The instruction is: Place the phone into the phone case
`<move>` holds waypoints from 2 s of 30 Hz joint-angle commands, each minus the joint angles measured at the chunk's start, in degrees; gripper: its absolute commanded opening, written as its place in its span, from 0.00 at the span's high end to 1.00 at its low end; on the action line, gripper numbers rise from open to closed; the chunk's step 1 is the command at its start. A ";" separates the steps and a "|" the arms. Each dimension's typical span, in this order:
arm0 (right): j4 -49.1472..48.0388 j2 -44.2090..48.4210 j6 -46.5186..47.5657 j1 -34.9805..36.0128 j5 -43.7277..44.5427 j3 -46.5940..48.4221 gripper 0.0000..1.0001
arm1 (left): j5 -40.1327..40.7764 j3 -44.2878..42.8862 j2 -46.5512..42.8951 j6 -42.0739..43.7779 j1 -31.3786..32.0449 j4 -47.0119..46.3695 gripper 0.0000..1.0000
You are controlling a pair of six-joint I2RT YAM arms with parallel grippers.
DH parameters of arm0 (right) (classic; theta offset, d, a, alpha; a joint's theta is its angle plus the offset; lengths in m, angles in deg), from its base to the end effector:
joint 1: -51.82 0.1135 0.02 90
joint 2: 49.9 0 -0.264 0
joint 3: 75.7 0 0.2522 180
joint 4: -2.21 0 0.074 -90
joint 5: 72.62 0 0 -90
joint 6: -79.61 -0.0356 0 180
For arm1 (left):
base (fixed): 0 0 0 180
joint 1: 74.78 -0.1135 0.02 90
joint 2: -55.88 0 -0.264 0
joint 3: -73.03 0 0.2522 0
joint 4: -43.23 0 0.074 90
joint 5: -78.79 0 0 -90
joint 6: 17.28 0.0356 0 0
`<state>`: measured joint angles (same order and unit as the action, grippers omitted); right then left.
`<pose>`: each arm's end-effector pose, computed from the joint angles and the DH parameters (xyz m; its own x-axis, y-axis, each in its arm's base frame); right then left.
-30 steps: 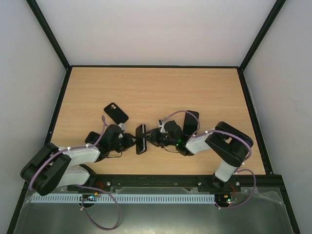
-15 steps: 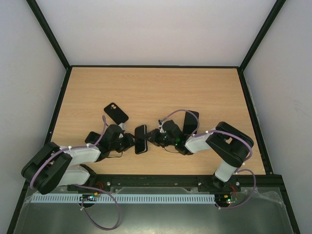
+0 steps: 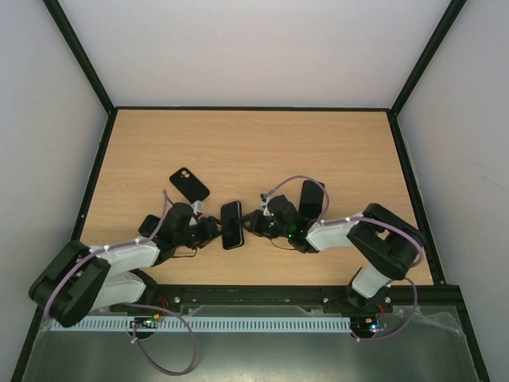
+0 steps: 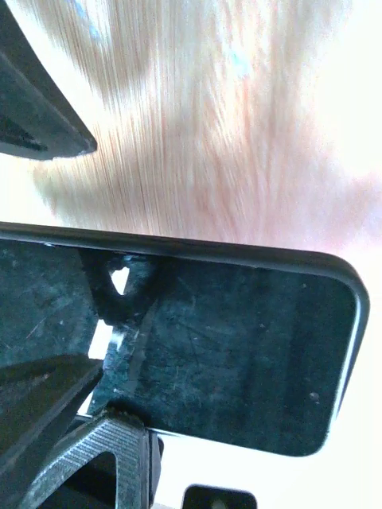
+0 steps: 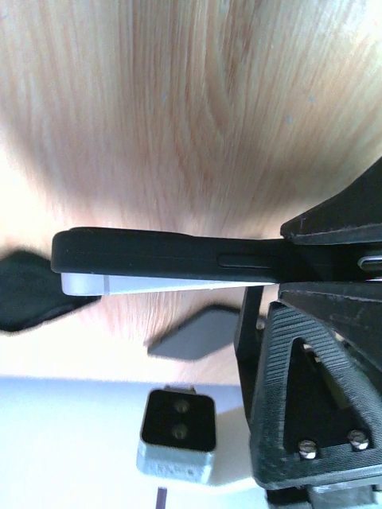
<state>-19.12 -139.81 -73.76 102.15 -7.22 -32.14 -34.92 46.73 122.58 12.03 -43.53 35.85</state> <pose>0.1738 0.2327 0.1500 -0.9619 0.1134 -0.2488 -0.1803 0.4210 0.8889 0.1610 -0.1144 0.1344 -0.8936 -0.3916 -0.2194 -0.0326 0.5441 -0.8384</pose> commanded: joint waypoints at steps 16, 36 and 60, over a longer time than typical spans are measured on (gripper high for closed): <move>-23.66 20.65 -4.26 -0.35 -5.98 -8.29 0.98 | -18.35 2.82 -15.32 -14.72 -2.15 -23.11 0.72; -18.68 22.33 -7.13 -0.33 -12.89 -8.74 0.40 | -20.15 2.80 -12.72 -18.08 -2.15 -39.27 0.97; -11.77 27.19 -10.62 -0.34 -12.21 -11.17 0.97 | -16.08 -0.91 -13.58 -5.45 -2.16 -26.74 0.97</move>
<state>-28.96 -114.72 -82.02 101.45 -19.99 -42.80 -54.20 48.31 110.69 0.25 -45.21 7.63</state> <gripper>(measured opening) 0.065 0.096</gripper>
